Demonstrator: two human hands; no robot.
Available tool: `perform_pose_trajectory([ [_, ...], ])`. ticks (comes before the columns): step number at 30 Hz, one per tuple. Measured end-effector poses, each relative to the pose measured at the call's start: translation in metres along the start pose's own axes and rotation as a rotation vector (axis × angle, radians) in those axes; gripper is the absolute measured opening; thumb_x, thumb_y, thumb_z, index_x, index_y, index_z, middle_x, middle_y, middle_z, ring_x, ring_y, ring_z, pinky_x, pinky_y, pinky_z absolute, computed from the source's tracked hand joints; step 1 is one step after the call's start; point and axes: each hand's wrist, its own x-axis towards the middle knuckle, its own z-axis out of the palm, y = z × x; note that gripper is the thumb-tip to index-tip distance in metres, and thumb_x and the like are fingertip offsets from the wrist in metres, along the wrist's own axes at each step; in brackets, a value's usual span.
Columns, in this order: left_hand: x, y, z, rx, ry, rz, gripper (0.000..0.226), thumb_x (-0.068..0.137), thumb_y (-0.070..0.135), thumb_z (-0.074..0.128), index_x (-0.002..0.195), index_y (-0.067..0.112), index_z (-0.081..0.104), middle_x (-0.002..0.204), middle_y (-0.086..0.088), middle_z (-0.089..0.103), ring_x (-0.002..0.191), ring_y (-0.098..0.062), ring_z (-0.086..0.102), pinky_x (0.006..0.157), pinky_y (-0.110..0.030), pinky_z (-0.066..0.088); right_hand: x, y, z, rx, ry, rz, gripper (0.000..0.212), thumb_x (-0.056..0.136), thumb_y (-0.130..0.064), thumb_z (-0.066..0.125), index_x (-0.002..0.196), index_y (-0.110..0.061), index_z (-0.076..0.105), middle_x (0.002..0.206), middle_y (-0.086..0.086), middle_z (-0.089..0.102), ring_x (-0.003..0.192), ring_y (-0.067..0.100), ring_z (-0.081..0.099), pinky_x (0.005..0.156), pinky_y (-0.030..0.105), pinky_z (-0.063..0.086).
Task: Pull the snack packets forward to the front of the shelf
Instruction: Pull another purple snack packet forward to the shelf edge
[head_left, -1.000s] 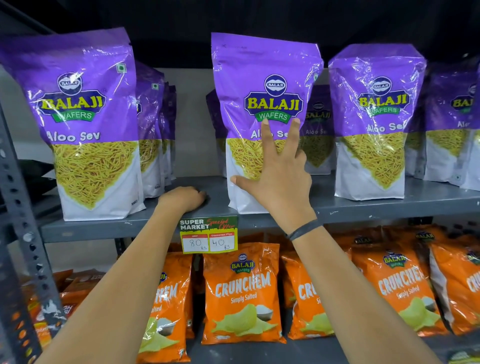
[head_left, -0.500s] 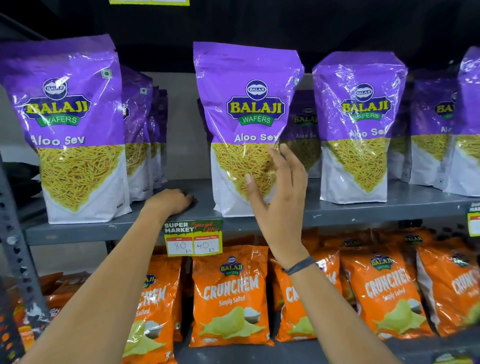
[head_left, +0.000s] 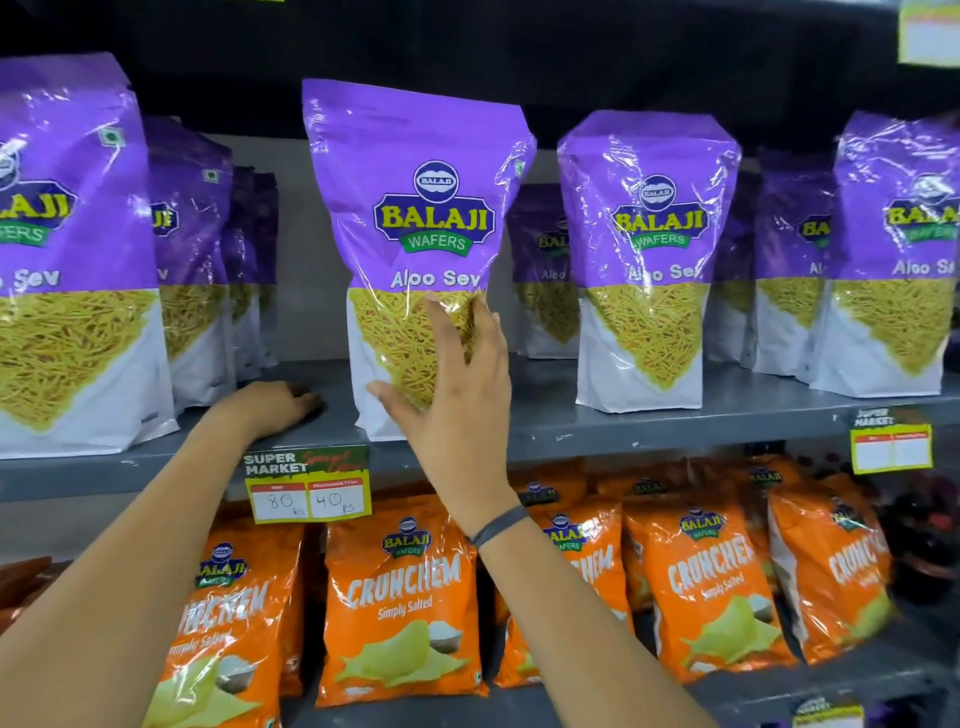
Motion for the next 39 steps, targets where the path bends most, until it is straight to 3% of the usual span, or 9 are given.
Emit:
perform_pose_trajectory([
  [15,-0.017,0.009,-0.008,-0.035,-0.008,0.009,0.05,0.097,0.04,0.028,0.132,0.014,0.053,0.141,-0.018,0.051,0.126,-0.034,0.05,0.105,-0.039,0.04,0.008,0.004,0.01,0.002,0.012,0.017,0.078,0.072,-0.051,0.075,0.136,-0.021,0.043,0.145,0.018,0.035,0.135,0.036,0.033,0.104,0.05,0.043],
  [22,-0.013,0.008,-0.006,-0.033,-0.026,-0.02,0.055,0.096,0.044,0.027,0.138,0.016,0.047,0.145,-0.017,0.047,0.129,-0.034,0.046,0.104,-0.04,0.039,0.013,0.009,0.022,-0.024,0.025,0.022,0.079,0.071,-0.053,0.075,0.135,-0.025,0.038,0.144,0.017,0.035,0.134,0.035,0.033,0.094,0.052,0.051],
  [39,-0.01,0.006,-0.004,-0.037,-0.026,-0.036,0.055,0.096,0.044,0.026,0.139,0.016,0.045,0.148,-0.016,0.044,0.132,-0.034,0.044,0.106,-0.041,0.038,0.014,0.011,0.028,-0.048,0.034,0.026,0.079,0.071,-0.052,0.076,0.135,-0.021,0.041,0.142,0.019,0.037,0.133,0.036,0.035,0.102,0.051,0.045],
])
